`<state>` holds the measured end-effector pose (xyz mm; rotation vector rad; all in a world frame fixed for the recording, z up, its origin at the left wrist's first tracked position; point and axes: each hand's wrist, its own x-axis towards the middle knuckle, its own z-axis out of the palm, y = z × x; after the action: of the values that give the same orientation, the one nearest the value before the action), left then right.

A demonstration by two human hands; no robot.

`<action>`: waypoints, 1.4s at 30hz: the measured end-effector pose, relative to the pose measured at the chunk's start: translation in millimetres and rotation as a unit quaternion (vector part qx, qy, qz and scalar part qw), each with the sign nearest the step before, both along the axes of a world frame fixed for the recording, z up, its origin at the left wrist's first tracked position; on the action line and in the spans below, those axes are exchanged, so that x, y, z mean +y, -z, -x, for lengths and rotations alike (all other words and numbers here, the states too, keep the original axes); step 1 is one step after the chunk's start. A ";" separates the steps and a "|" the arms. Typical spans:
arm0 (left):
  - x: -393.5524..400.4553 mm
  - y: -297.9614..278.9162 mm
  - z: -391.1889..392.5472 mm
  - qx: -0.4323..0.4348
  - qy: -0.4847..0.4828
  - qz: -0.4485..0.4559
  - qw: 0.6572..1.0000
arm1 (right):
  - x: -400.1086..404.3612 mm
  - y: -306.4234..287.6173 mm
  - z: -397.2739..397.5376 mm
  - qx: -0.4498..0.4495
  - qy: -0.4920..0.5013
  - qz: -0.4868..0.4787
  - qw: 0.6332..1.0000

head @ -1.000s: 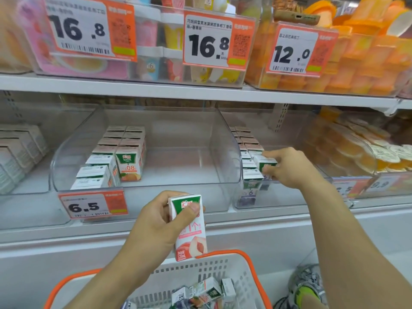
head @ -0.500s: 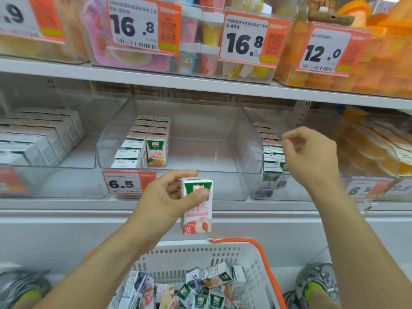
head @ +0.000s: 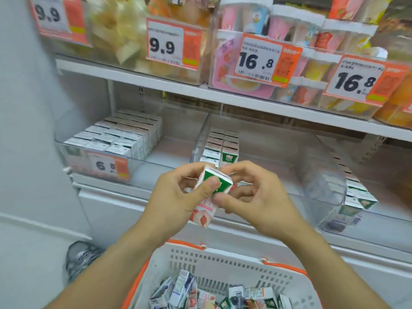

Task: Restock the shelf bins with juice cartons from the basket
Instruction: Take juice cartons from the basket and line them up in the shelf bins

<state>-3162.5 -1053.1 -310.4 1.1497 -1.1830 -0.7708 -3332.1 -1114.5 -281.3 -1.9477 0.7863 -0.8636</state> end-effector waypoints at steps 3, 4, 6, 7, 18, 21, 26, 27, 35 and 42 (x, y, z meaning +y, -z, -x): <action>11.4 -4.3 -36.1 -0.033 -0.050 0.025 0.998 | -0.6 -9.6 -43.2 0.021 -0.034 0.020 0.999; 13.5 -4.8 -49.6 -0.044 -0.075 0.032 0.996 | -2.0 -12.6 -57.7 0.026 -0.035 0.027 0.999; 17.1 -2.7 -81.7 -0.092 -0.151 0.028 0.984 | -8.4 -19.1 -87.0 0.024 -0.014 0.042 0.999; 17.1 0.6 -99.8 -0.143 -0.195 0.024 0.970 | -14.5 -22.0 -101.5 0.022 0.004 0.054 0.998; -15.3 52.1 -177.7 -0.374 -0.309 0.003 0.874 | -157.4 -7.0 -261.4 0.294 0.180 0.121 0.931; -23.1 60.8 -180.6 -0.339 -0.334 0.045 0.878 | -193.3 10.5 -282.3 0.332 0.235 0.101 0.908; -29.5 69.9 -185.1 -0.319 -0.342 0.086 0.880 | -225.8 41.4 -298.0 0.268 0.272 0.097 0.919; -30.3 70.9 -185.6 -0.318 -0.342 0.089 0.880 | -228.8 45.8 -300.1 0.253 0.284 0.098 0.920; -29.8 70.0 -180.8 -0.302 -0.355 0.085 0.881 | -212.9 34.6 -292.7 0.263 0.293 0.065 0.917; -11.3 60.8 -163.7 -0.348 -0.366 0.090 0.859 | -84.8 -13.2 -225.3 0.061 0.146 0.128 0.979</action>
<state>-2998.8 -1064.3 -371.2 1.6253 -1.2056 0.3770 -3106.8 -1199.3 -268.1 -2.1591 1.0988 -1.0711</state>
